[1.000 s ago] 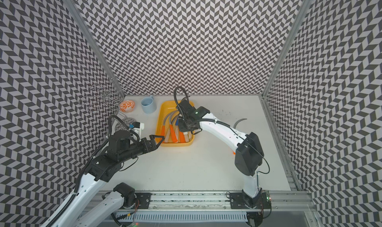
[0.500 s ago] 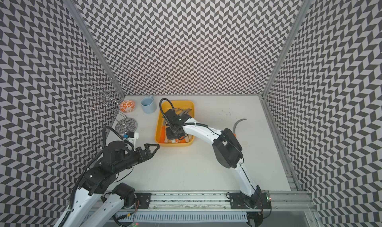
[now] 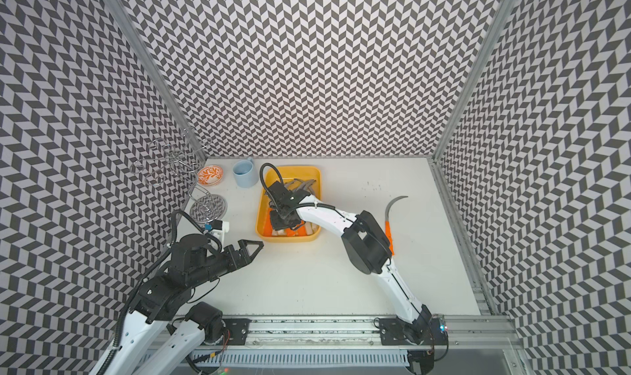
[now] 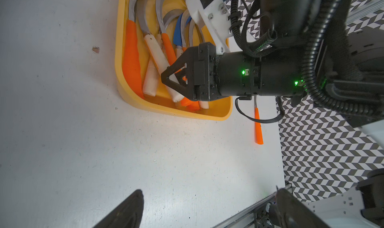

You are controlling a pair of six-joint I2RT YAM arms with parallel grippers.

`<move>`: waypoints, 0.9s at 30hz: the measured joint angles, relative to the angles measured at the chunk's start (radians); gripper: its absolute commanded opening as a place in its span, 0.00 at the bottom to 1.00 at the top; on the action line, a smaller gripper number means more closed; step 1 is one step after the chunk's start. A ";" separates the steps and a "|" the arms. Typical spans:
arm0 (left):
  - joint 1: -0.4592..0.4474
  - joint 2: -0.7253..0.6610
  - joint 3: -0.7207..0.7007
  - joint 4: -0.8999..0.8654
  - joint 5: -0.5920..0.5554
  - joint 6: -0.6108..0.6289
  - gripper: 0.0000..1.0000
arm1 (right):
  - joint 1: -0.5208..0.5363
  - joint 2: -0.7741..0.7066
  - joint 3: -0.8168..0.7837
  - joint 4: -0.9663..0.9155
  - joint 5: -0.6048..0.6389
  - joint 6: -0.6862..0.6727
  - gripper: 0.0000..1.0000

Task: Put small sickles into storage boxes
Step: Place the sickle in the storage box.

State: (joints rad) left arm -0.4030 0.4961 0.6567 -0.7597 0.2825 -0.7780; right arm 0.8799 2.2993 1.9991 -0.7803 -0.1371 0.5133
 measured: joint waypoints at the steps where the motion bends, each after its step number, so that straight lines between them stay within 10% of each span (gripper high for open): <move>1: 0.000 0.006 0.002 -0.004 0.000 0.001 1.00 | 0.000 0.000 0.001 0.000 -0.001 -0.004 0.50; 16: 0.000 0.093 0.057 0.073 0.116 -0.008 1.00 | -0.015 -0.240 -0.167 -0.004 0.034 0.002 0.98; 27: -0.053 0.109 -0.030 0.216 0.178 -0.077 1.00 | -0.090 -0.495 -0.468 0.003 0.105 0.003 0.99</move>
State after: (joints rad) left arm -0.4564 0.6052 0.6270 -0.5438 0.4603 -0.8551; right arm 0.7895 1.8042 1.5307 -0.7769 -0.0322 0.5159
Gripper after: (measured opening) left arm 0.996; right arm 0.994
